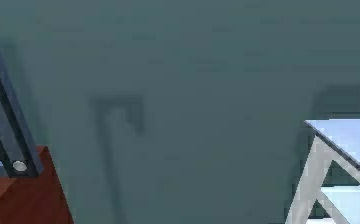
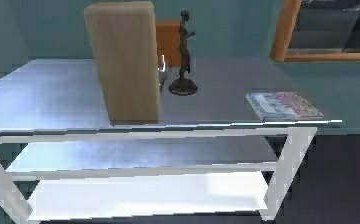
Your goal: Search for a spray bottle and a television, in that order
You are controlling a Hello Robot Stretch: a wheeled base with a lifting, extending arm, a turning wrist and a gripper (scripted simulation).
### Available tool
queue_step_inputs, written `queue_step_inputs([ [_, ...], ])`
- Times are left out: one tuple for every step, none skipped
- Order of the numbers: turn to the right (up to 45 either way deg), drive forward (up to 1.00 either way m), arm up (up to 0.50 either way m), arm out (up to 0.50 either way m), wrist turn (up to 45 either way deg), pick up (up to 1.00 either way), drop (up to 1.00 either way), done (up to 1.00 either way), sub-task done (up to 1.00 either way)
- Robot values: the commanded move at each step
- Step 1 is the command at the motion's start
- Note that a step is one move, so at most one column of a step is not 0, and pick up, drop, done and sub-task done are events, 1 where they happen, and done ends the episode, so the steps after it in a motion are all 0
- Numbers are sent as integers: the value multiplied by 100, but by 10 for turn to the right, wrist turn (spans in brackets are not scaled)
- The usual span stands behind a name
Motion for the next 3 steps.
queue_step_inputs([
  [0, 10, 0, 0, 0, 0, 0, 0, 0],
  [-450, 0, 0, 0, 0, 0, 0, 0, 0],
  [-120, 0, 0, 0, 0, 0, 0, 0, 0],
])
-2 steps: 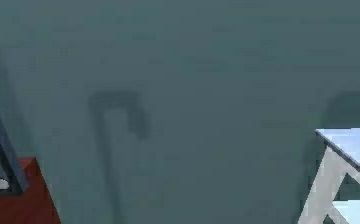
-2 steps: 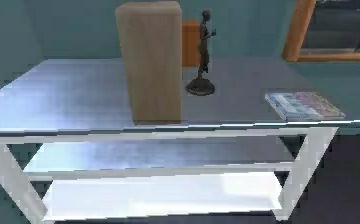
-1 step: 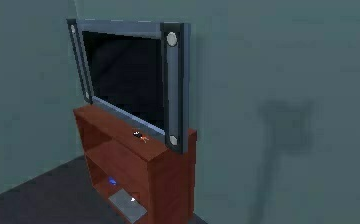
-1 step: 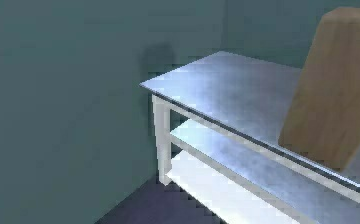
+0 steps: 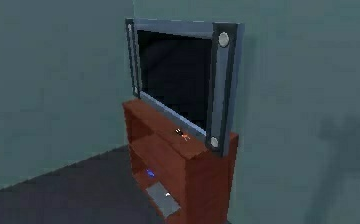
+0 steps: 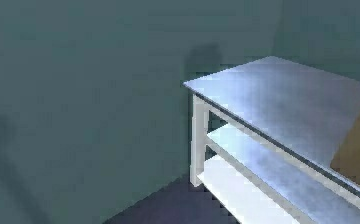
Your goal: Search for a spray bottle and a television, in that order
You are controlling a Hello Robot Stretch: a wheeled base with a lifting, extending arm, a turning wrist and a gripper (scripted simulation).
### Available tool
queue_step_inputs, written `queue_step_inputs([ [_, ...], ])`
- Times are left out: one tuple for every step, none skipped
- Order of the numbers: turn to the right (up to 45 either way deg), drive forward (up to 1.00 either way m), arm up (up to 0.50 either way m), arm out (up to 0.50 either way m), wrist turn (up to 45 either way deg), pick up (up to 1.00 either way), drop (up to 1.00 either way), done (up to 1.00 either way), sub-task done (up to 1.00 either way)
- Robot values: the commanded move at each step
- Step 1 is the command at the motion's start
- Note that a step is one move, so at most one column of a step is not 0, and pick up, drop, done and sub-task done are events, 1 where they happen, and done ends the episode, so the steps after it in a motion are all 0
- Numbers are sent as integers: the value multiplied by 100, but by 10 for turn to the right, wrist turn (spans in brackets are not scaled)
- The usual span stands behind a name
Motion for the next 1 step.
queue_step_inputs([
  [0, 0, 0, 0, 0, 0, 0, 100, 0],
])
